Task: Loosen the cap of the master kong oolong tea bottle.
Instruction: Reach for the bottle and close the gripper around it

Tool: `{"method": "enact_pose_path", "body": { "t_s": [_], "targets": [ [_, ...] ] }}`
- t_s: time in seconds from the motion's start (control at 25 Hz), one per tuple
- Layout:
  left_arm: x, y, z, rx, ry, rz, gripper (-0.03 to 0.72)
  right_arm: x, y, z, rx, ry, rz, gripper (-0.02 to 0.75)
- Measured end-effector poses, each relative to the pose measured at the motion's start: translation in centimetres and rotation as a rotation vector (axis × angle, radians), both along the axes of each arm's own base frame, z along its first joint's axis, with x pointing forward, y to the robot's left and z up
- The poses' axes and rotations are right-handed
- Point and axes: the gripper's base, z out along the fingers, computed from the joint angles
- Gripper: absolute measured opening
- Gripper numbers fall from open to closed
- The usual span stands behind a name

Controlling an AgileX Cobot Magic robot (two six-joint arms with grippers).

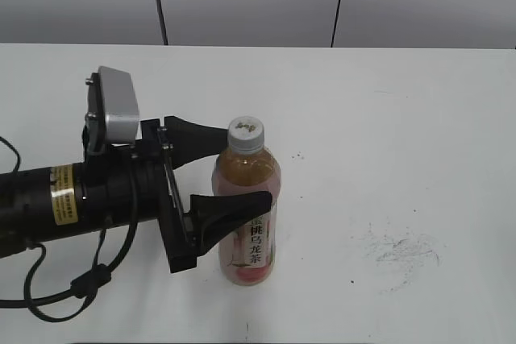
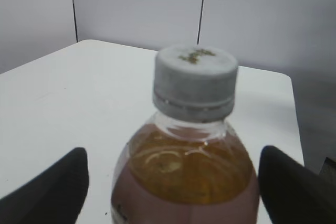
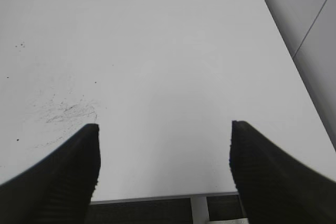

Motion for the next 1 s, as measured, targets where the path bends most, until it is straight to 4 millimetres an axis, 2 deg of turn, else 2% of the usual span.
{"method": "enact_pose_path", "body": {
  "t_s": [0.36,0.84,1.0],
  "targets": [
    [1.1,-1.5,-1.9,0.019,0.035,-0.029,0.586,0.0,0.0,0.0,0.000,0.000,0.000,0.575],
    [1.3,-1.7,-1.7,0.010,0.031,-0.020,0.564,0.0,0.0,0.0,0.000,0.000,0.000,0.575],
    [1.3,-1.7,-1.7,0.009,0.030,-0.021,0.508,0.0,0.0,0.0,0.000,0.000,0.000,0.575]
  ]
}}
